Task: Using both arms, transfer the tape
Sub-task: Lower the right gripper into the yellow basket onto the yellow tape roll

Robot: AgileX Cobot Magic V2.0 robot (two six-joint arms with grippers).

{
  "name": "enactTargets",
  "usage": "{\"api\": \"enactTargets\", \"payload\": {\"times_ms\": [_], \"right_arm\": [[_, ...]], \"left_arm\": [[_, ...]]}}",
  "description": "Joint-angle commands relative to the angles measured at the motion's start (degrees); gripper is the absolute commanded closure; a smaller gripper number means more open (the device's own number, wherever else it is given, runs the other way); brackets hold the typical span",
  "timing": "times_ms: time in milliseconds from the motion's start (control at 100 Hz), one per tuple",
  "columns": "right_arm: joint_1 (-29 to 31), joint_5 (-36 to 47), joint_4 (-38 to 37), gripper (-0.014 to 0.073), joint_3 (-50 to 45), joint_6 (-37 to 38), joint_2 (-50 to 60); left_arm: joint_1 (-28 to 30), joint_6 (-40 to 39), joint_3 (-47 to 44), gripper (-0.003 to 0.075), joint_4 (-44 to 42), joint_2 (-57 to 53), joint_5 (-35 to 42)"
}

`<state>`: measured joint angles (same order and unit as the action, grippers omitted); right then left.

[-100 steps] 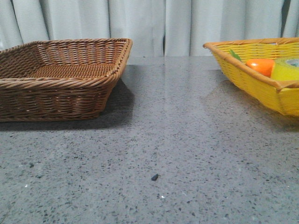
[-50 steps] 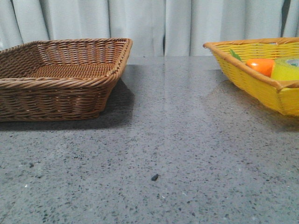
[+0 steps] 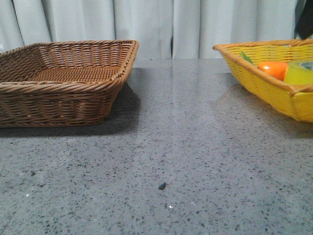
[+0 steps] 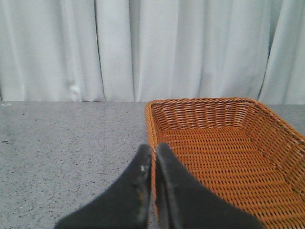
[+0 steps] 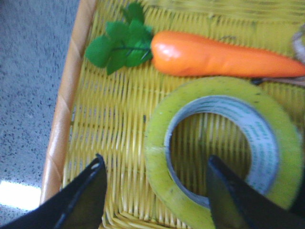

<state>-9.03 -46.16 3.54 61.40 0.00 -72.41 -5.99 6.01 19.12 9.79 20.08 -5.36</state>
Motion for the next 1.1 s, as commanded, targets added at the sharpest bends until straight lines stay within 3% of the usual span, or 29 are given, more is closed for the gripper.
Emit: {"api": "enactTargets", "payload": {"times_ms": [0,420,740,950,1090], "right_arm": [[-0.5,1.6,-0.2,0.0209,3.0,-0.6,-2.1],[-0.5,1.6,-0.3,0.0218,3.8,-0.6,-11.5],[-0.5,2.0,-0.6,0.0494,3.8,-0.6,-12.6],[-0.5,1.4,-0.6,0.0517,4.0,-0.6,-12.5],[-0.5,-4.3,-0.6,0.0517,8.9,-0.6,-12.3]], "left_arm": [[0.1,-0.3,2.1,0.0741,0.2,0.7,4.2],[0.1,-0.3,2.1,0.0741,0.2,0.7,4.2],[0.1,-0.3,2.1,0.0741,0.2,0.7,4.2],[0.1,-0.3,2.1,0.0741,0.2,0.7,4.4],[0.1,-0.3,2.1,0.0741,0.2,0.7,4.5]]}}
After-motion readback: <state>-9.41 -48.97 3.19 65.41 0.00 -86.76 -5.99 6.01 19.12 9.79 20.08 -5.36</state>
